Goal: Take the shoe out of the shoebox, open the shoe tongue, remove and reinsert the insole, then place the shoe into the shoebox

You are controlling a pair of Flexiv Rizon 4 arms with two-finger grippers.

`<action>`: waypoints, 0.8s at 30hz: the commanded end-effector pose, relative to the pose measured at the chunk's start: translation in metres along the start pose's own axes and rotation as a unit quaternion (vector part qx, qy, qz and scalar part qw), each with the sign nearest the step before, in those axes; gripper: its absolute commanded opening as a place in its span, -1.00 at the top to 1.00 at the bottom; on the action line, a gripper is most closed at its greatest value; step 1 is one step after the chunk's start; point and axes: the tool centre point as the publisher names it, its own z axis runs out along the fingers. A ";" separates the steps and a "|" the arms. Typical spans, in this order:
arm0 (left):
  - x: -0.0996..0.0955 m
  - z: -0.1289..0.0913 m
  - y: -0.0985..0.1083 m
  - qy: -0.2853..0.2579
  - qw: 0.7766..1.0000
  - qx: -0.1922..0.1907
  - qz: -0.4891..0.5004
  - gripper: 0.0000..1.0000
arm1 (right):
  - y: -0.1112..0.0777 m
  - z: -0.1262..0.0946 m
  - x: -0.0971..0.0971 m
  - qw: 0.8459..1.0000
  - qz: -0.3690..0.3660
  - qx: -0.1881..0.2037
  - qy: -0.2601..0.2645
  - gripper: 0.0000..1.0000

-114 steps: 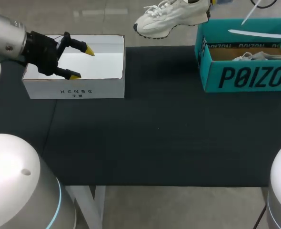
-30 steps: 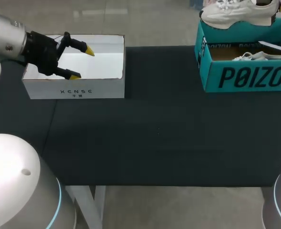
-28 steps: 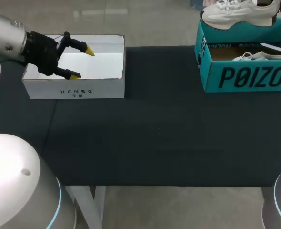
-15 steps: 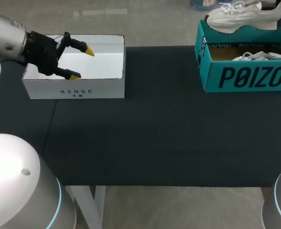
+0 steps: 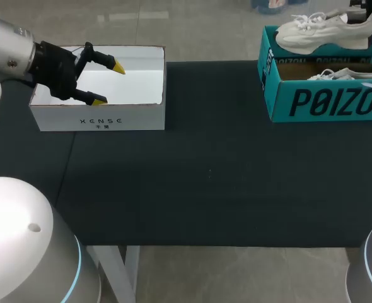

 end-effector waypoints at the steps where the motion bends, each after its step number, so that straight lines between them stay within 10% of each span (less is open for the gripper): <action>1: 0.000 0.000 0.000 0.002 1.000 0.000 0.000 -1.00 | 0.002 0.011 0.000 1.000 -0.004 0.006 0.001 1.00; 24: 0.000 0.000 0.000 0.002 1.000 0.000 0.000 -1.00 | 0.006 0.072 0.004 0.999 -0.007 0.031 -0.001 1.00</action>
